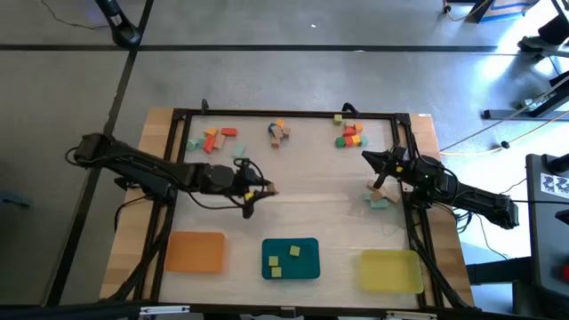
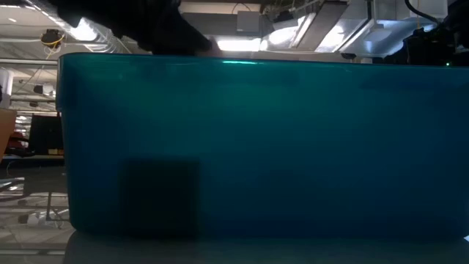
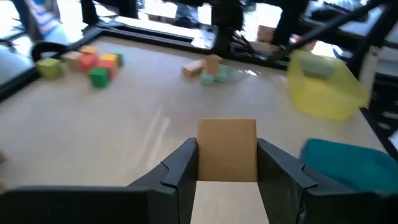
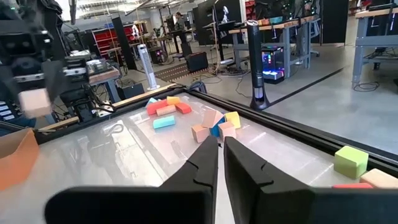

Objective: Sort blocks by size
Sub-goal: Put the brown cube block into the blue bin

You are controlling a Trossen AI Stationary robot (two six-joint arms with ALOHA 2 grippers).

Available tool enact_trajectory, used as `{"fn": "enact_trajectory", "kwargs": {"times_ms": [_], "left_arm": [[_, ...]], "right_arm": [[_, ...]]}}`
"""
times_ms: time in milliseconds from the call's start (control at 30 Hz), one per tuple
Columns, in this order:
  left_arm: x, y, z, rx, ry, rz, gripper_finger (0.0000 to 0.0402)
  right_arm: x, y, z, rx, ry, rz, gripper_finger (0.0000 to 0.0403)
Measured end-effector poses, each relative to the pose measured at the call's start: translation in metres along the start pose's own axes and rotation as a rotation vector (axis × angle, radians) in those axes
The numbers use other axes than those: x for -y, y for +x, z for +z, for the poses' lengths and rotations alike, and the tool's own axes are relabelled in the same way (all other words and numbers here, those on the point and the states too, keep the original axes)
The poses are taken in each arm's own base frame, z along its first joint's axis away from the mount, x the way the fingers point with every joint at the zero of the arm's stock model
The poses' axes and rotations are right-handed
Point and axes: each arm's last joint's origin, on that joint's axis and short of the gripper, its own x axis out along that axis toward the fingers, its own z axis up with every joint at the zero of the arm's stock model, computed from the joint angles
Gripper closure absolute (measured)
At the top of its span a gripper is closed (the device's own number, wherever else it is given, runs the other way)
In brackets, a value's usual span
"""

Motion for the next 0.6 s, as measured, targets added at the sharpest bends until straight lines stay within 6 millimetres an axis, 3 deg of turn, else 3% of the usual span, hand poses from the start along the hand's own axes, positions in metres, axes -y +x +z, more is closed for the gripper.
{"fn": "enact_trajectory", "kwargs": {"times_ms": [400,600], "left_arm": [[0.058,0.042,0.000,-0.093,0.106,-0.210,0.0274],[0.078,0.058,-0.008,-0.143,0.159,-0.279,0.0274]], "right_arm": [[0.000,0.000,0.000,0.000,0.001,0.000,0.0375],[0.000,0.000,0.000,0.000,0.001,0.000,0.0375]]}}
